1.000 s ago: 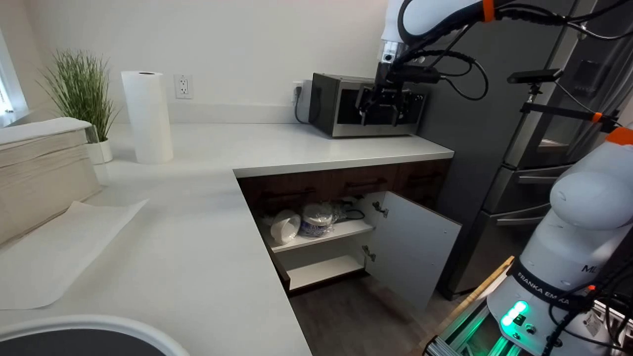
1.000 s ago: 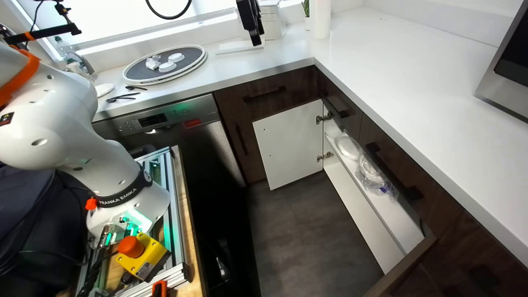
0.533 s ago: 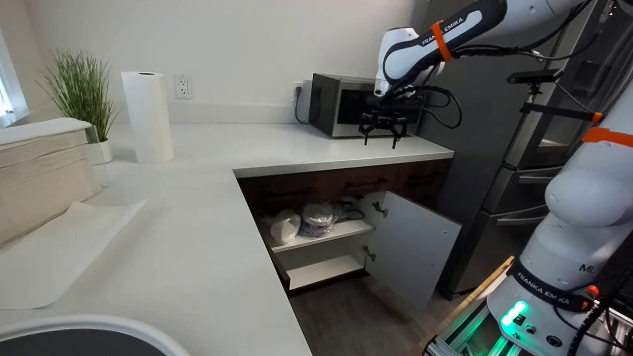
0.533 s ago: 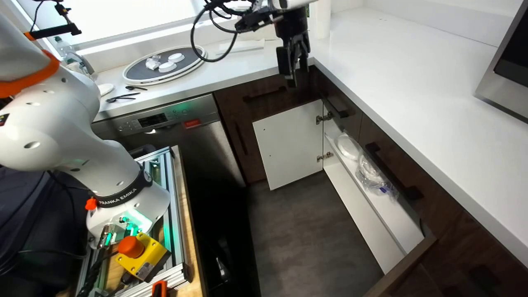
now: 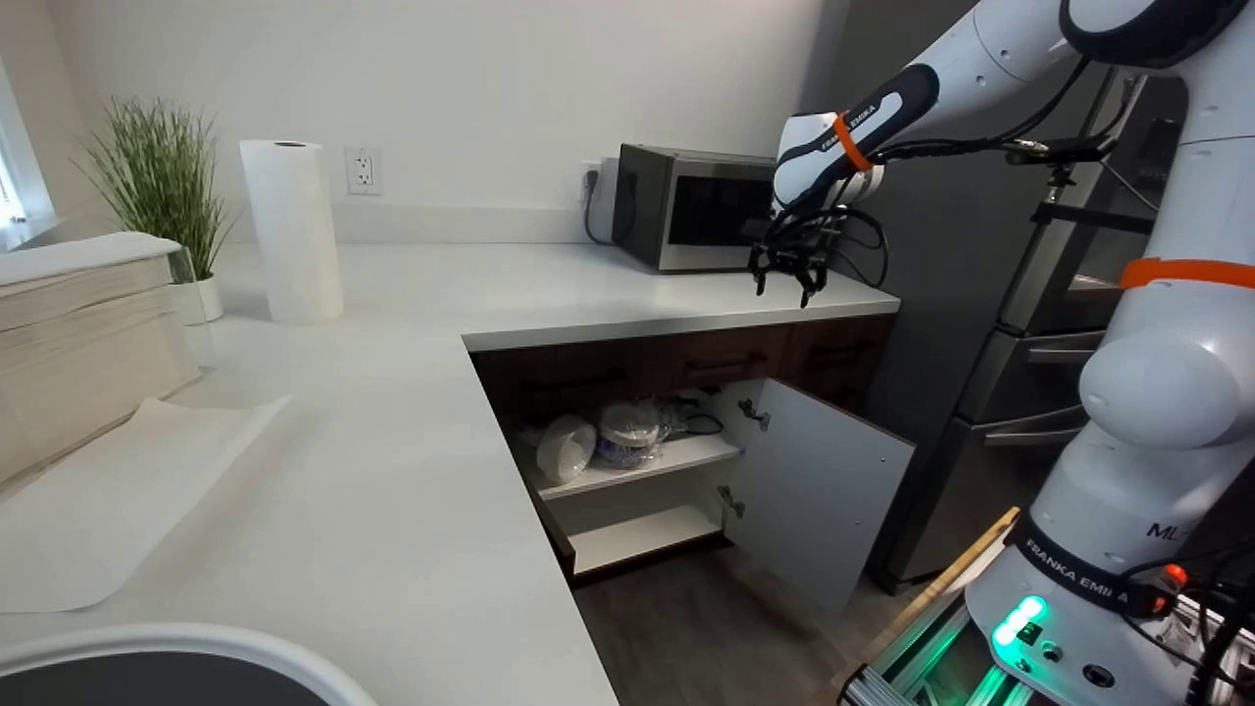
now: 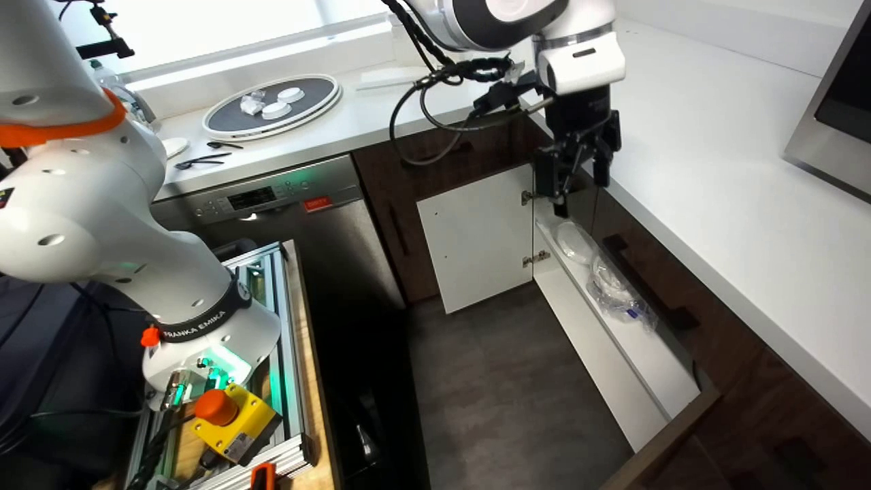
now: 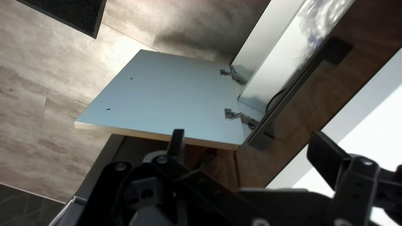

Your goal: Close the right cabinet door

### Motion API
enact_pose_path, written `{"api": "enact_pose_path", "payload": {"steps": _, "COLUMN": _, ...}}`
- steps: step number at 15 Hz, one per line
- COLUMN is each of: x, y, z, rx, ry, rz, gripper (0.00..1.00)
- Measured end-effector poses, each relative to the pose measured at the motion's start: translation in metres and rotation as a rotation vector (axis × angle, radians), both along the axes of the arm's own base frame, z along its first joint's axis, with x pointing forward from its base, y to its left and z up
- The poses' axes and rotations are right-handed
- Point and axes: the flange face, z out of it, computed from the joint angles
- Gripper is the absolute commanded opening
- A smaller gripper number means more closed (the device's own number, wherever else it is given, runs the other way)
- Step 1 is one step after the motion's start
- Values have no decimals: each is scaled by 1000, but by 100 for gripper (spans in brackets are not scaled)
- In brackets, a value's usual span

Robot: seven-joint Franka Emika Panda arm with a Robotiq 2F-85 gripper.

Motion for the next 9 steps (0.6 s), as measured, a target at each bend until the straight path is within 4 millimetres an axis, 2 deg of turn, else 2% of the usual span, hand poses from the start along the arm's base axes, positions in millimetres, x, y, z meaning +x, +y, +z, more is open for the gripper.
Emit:
{"api": "enact_pose_path", "payload": {"steps": 3, "x": -3, "y": -52, "z": -18, "rx": -52, "ry": 4, "rz": -119, "gripper": 100}}
{"api": "enact_pose_path", "payload": {"steps": 5, "x": -4, "y": -77, "z": -30, "rx": -68, "ry": -5, "rz": -165, "gripper": 100}}
{"api": "enact_pose_path", "payload": {"steps": 7, "x": -2, "y": -85, "z": -37, "rx": -75, "ry": -4, "rz": -178, "gripper": 100}}
{"api": "enact_pose_path", "payload": {"steps": 9, "x": 1, "y": -83, "z": -38, "rx": -76, "ry": -7, "rz": -181, "gripper": 100}}
